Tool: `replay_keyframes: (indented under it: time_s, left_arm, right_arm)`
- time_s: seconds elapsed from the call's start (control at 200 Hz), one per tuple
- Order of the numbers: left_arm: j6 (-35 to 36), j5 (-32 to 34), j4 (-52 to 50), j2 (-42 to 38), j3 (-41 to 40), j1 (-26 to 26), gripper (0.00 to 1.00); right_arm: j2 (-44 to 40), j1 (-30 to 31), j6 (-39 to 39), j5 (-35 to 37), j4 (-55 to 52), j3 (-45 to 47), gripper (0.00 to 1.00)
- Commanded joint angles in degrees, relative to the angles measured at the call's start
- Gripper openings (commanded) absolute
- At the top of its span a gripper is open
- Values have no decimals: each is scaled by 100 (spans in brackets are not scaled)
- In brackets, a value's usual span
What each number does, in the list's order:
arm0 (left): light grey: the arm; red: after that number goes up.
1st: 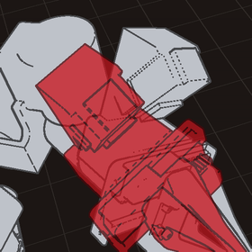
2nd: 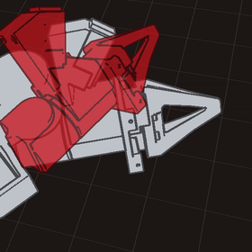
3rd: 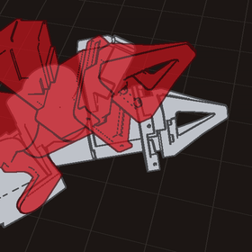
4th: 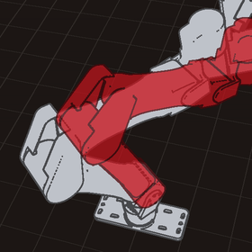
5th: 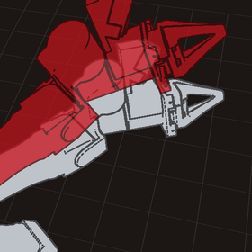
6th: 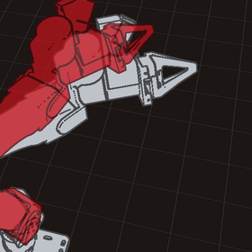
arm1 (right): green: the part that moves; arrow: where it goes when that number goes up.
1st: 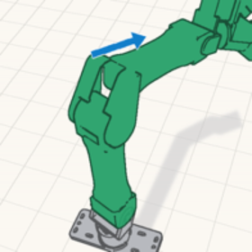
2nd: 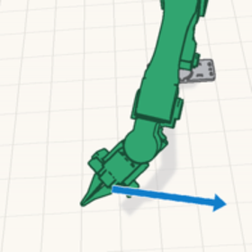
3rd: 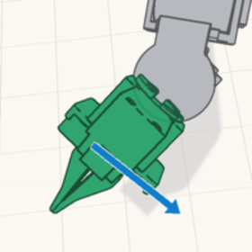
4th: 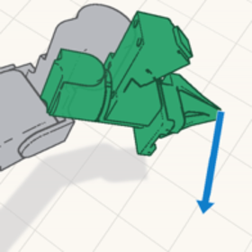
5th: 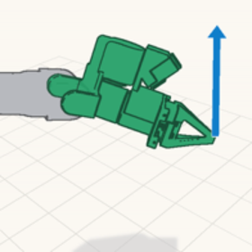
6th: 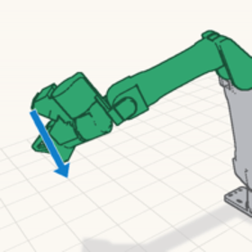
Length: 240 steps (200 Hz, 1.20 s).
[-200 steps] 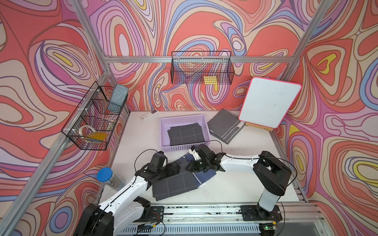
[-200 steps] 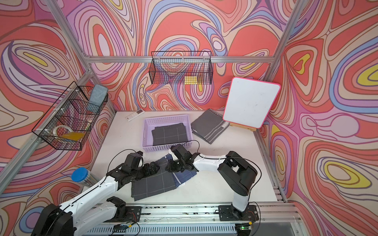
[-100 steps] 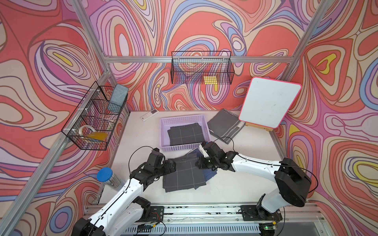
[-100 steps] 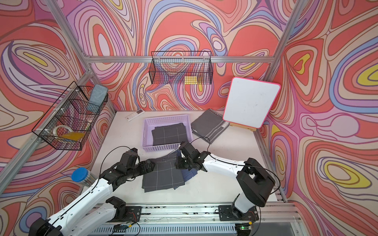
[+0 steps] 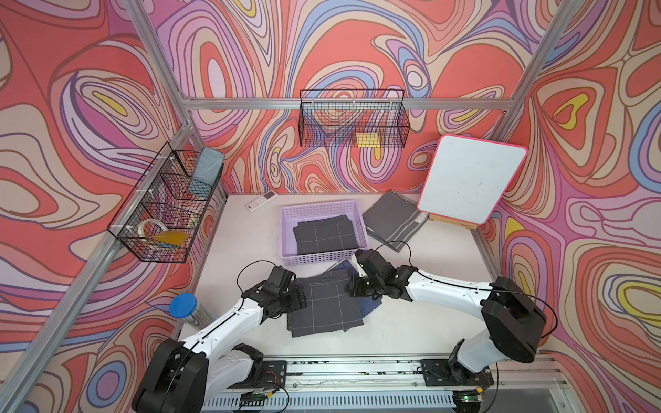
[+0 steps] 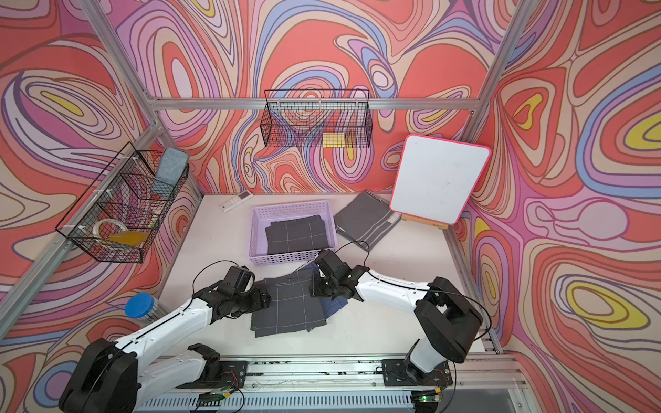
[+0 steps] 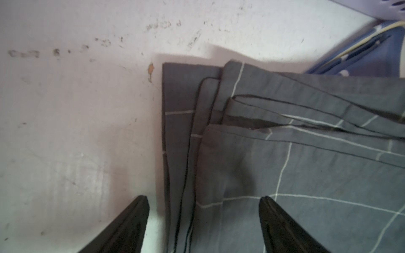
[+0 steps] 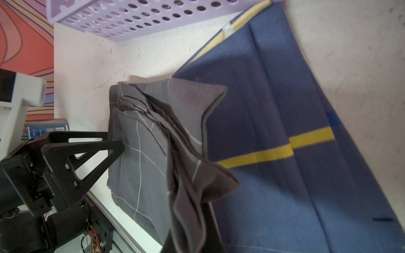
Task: Put the folded pillowcase in the basket
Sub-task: Pick up the pillowcase at the center of the board.
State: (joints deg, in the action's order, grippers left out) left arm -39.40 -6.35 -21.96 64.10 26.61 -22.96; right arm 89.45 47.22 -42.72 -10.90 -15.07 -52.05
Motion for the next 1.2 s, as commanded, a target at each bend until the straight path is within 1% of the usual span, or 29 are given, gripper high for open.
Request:
replay_keyframes:
  time_s: [0.0,0.045,0.105,0.22,0.31,0.381,0.461,0.641,0.846,1.011,1.036,1.197]
  left_arm:
    - [152,-238,267,193,-51,-37,76]
    - [164,-308,329,303,-46,-37,73]
    - [173,-409,386,440,-33,-40,71]
    - [130,-494,519,633,-49,-42,59]
    - [77,-522,591,649,-79,-37,42]
    - [42,-535,615,577,-117,-37,36]
    - [26,-525,593,459,-133,-42,27]
    - [11,-490,539,220,-139,-42,0]
    - [11,-537,341,-181,22,-39,0]
    - [-17,-524,-157,-845,239,-42,0]
    - [-15,-525,-235,-949,471,-42,0]
    - [-25,-464,-641,-1495,780,-40,0]
  right_arm:
    - [-25,-11,-23,105,-35,55,0]
    - [-25,-16,-16,101,-40,55,0]
    - [-35,-11,-24,96,-32,54,0]
    - [-31,-11,-19,86,-23,55,0]
    - [-33,-16,-18,84,-6,70,0]
    - [-25,-11,-34,96,-5,86,0]
    - [-23,-12,-21,87,17,94,0]
    - [2,-11,21,53,74,108,0]
    - [-99,-13,95,52,83,25,0]
    - [-331,-11,148,122,-25,-90,0]
    - [-376,-11,155,150,-51,-102,0]
    - [-667,-16,224,403,-214,-229,0]
